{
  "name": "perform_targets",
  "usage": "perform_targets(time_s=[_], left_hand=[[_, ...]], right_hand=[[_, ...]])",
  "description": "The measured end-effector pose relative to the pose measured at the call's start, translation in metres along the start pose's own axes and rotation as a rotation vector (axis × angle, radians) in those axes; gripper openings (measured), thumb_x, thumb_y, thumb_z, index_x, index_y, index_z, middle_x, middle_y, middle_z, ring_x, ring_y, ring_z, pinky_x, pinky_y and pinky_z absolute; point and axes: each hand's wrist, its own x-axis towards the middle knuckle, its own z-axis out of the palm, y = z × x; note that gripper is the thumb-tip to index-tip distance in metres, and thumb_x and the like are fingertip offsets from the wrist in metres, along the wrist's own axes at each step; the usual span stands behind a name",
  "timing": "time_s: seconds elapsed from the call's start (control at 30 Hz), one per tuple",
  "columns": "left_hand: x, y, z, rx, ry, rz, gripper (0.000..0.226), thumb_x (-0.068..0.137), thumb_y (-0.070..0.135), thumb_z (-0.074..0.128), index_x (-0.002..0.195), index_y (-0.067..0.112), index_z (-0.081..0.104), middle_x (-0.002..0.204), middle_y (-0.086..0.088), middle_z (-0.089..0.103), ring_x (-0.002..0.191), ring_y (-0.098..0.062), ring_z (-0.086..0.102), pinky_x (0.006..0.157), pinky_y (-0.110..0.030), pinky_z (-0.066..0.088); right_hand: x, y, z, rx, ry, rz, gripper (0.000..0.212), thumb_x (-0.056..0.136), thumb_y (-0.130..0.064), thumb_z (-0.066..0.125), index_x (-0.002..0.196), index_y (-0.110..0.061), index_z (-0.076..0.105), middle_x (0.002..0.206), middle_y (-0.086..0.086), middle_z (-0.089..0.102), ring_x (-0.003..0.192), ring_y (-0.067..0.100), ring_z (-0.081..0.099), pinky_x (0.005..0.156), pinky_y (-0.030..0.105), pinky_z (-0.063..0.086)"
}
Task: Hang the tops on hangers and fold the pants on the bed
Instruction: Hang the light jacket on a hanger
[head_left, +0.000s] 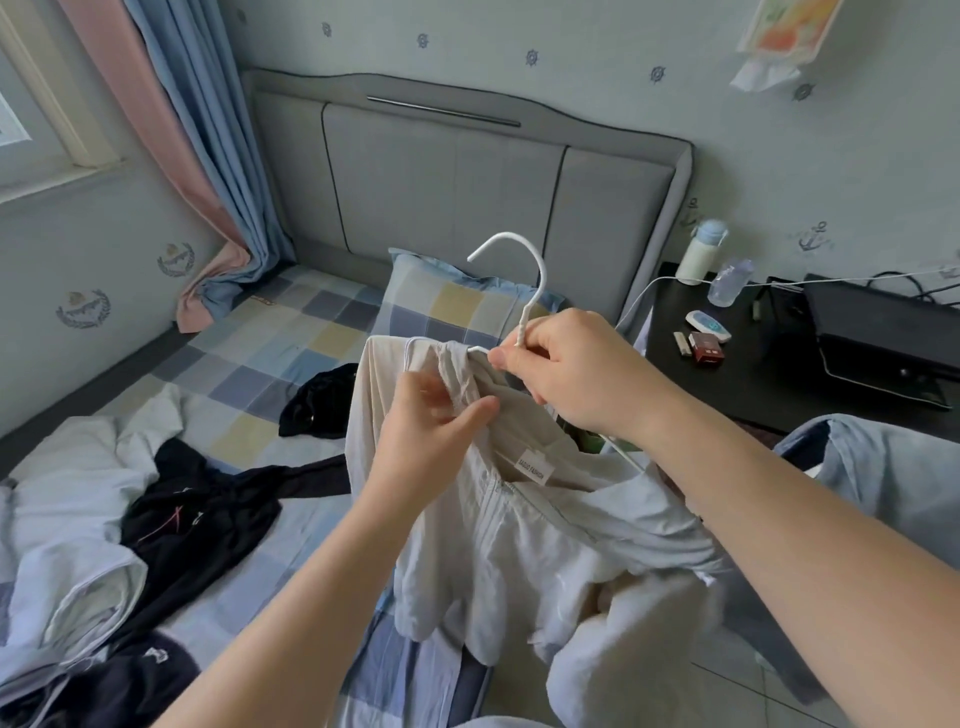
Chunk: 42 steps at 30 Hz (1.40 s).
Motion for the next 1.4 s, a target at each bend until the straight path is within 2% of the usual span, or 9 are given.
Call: perform_targets(time_s=[0.17, 0.33, 0.47, 0.57, 0.7, 0.87, 1.03, 1.2, 1.4], left_hand=[[0.014, -0.002, -0.005, 0.001, 0.195, 0.119, 0.006, 0.093, 0.009, 0.055, 0.088, 0.009, 0.059, 0.078, -0.007, 0.058, 0.067, -0.012, 0.053, 0.060, -0.036, 0.048], [0.032, 0.012, -0.030, -0.023, 0.366, 0.160, 0.015, 0.095, 0.006, 0.050, 0.097, 0.014, 0.062, 0.079, 0.003, 0.061, 0.065, -0.006, 0.054, 0.062, -0.027, 0.049], [0.039, 0.005, -0.037, 0.036, 0.384, 0.166, 0.012, 0.093, 0.007, 0.053, 0.095, 0.015, 0.062, 0.079, 0.002, 0.062, 0.069, -0.012, 0.055, 0.066, -0.035, 0.051], [0.043, 0.006, -0.047, 0.009, 0.439, 0.169, 0.010, 0.093, 0.008, 0.052, 0.096, 0.013, 0.061, 0.077, 0.001, 0.061, 0.064, -0.008, 0.053, 0.063, -0.034, 0.050], [0.030, 0.021, -0.034, 0.163, 0.138, 0.283, 0.020, 0.091, 0.002, 0.056, 0.092, 0.021, 0.063, 0.071, -0.006, 0.063, 0.051, -0.006, 0.046, 0.049, -0.023, 0.040], [0.021, 0.028, -0.038, 0.104, -0.309, 0.270, 0.022, 0.081, 0.039, 0.072, 0.101, 0.029, 0.070, 0.094, 0.003, 0.068, 0.087, -0.013, 0.063, 0.079, -0.032, 0.050], [0.031, 0.010, -0.056, 0.524, -0.085, 0.521, 0.040, 0.093, 0.055, 0.046, 0.121, 0.033, 0.065, 0.123, 0.015, 0.057, 0.123, -0.016, 0.044, 0.105, -0.043, 0.033], [0.031, 0.005, -0.047, 0.492, -0.112, 0.577, 0.014, 0.097, 0.010, 0.059, 0.101, 0.014, 0.071, 0.084, 0.004, 0.067, 0.081, -0.016, 0.058, 0.072, -0.028, 0.047], [0.029, -0.009, -0.056, 0.369, 0.028, 0.481, 0.016, 0.097, 0.009, 0.059, 0.101, 0.017, 0.073, 0.086, 0.005, 0.069, 0.079, -0.010, 0.059, 0.064, -0.016, 0.043]], right_hand=[[0.000, 0.001, -0.005, -0.037, -0.033, -0.011, 0.040, 0.100, -0.031, 0.058, 0.079, 0.003, 0.065, 0.065, 0.008, 0.062, 0.051, 0.008, 0.042, 0.059, 0.026, 0.042], [-0.003, 0.006, -0.010, -0.269, -0.323, 0.044, 0.040, 0.102, -0.032, 0.056, 0.080, 0.000, 0.067, 0.060, -0.042, 0.054, 0.059, 0.003, 0.054, 0.066, 0.028, 0.044], [-0.002, 0.002, -0.023, -0.213, -0.167, -0.009, 0.037, 0.101, -0.030, 0.056, 0.082, -0.003, 0.070, 0.065, -0.049, 0.052, 0.065, -0.014, 0.055, 0.061, 0.010, 0.037], [-0.001, 0.000, -0.024, -0.246, -0.190, -0.022, 0.040, 0.102, -0.029, 0.054, 0.069, -0.008, 0.064, 0.061, -0.048, 0.050, 0.066, -0.017, 0.053, 0.065, 0.017, 0.036], [0.002, 0.000, -0.020, -0.367, -0.328, -0.029, 0.047, 0.102, -0.032, 0.054, 0.069, -0.002, 0.068, 0.058, -0.039, 0.056, 0.066, -0.017, 0.053, 0.066, 0.021, 0.035], [0.005, 0.004, -0.018, -0.327, -0.256, -0.062, 0.046, 0.100, -0.033, 0.056, 0.064, -0.007, 0.065, 0.058, -0.018, 0.063, 0.068, -0.003, 0.059, 0.073, 0.025, 0.045], [-0.001, 0.000, -0.033, -0.214, -0.210, -0.049, 0.025, 0.099, -0.030, 0.059, 0.085, -0.015, 0.074, 0.055, -0.030, 0.058, 0.059, -0.003, 0.055, 0.061, 0.010, 0.038], [-0.004, 0.007, -0.028, -0.075, -0.051, -0.106, 0.014, 0.094, -0.028, 0.067, 0.085, -0.019, 0.073, 0.061, -0.001, 0.065, 0.054, 0.009, 0.052, 0.055, 0.015, 0.037], [-0.030, 0.076, -0.019, 0.006, 0.281, -0.018, 0.028, 0.089, -0.026, 0.075, 0.115, -0.021, 0.066, 0.104, -0.003, 0.067, 0.100, 0.011, 0.062, 0.092, 0.023, 0.047]])
